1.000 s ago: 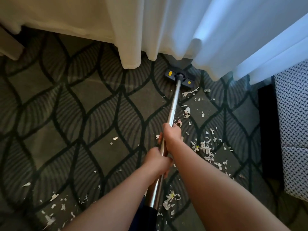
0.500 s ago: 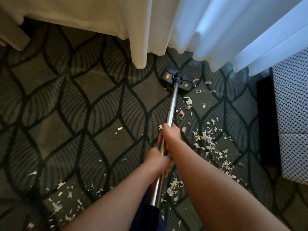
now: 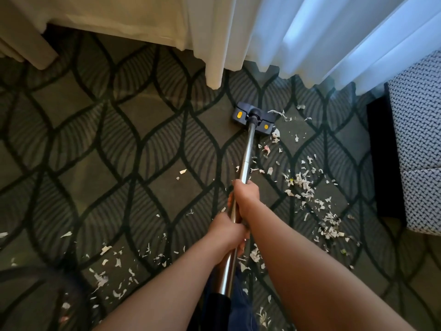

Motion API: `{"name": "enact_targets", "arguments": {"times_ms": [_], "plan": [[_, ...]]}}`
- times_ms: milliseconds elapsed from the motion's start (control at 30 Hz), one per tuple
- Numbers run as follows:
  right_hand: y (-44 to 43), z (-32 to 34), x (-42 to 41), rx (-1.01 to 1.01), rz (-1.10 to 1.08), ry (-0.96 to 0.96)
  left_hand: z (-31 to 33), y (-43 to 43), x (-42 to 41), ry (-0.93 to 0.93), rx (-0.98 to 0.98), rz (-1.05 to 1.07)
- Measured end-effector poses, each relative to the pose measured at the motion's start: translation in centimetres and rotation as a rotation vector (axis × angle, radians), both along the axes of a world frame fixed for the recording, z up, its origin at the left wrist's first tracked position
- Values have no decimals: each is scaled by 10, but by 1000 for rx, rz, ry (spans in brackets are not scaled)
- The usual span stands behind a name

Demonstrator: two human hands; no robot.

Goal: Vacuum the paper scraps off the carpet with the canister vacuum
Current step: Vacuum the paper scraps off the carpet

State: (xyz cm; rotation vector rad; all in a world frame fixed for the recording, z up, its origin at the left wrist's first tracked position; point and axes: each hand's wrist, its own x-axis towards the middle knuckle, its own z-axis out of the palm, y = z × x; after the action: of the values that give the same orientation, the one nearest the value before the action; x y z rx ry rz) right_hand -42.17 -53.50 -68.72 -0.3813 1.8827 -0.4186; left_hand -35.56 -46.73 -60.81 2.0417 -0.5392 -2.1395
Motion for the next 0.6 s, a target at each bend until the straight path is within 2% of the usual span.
{"name": "enact_targets", "arguments": {"times_ms": [600], "plan": [[71,6,30,35,19,-2,14,71,33,31,13,-5]]}}
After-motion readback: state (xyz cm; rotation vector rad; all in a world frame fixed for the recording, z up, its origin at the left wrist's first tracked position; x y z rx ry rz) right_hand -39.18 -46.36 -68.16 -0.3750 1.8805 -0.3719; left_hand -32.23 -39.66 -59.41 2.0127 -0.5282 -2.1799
